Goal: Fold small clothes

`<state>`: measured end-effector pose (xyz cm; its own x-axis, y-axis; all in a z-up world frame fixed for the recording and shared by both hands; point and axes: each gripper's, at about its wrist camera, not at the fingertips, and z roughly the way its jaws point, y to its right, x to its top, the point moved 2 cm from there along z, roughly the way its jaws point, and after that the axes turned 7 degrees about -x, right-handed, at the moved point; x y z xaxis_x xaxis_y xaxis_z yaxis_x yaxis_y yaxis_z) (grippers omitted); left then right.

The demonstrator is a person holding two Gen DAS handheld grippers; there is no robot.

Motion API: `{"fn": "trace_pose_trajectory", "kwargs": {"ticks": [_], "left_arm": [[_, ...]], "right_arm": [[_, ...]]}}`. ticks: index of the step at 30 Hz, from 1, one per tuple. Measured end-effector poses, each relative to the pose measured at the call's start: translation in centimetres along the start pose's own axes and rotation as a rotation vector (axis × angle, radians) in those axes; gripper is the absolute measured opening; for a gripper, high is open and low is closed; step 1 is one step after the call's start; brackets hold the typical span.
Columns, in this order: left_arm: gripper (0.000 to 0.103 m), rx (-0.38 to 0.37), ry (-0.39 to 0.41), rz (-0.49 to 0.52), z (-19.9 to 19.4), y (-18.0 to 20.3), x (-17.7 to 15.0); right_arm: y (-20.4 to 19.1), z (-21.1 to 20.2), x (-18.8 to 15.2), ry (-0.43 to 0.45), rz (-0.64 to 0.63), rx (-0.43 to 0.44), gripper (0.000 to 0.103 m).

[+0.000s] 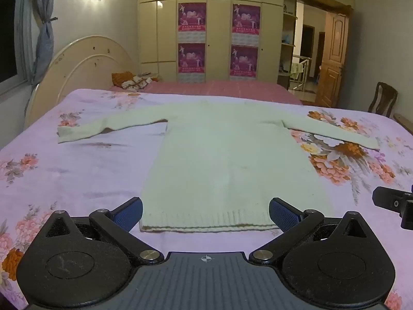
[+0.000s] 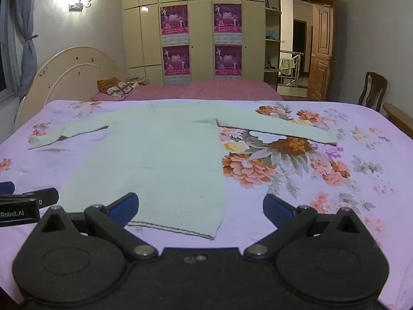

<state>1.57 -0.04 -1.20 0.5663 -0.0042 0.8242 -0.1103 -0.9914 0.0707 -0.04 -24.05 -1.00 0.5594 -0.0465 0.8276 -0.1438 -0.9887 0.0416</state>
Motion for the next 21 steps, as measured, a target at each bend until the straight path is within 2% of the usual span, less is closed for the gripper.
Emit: {"fn": "trace_pose_trajectory", "kwargs": {"ticks": [2,3,8,21], "left_arm": [[0.103,-0.007,-0.002,0.002,0.0,0.1,-0.2],[0.103,0.016,-0.01,0.03,0.1,0.9,-0.4],[0.103,-0.007,-0.006,-0.008,0.0,0.2,-0.1],[0.103,0.008,-0.007,-0.007,0.3,0.0,-0.3]], "right_arm": [[0.0,0.0,0.0,0.0,-0.003,0.001,0.102],[0.0,0.0,0.0,-0.001,-0.005,0.002,0.102],[-0.1,-0.1,0.3,-0.001,-0.015,0.004,0.102],[-0.3,0.0,0.1,0.001,-0.007,0.002,0.102]]}}
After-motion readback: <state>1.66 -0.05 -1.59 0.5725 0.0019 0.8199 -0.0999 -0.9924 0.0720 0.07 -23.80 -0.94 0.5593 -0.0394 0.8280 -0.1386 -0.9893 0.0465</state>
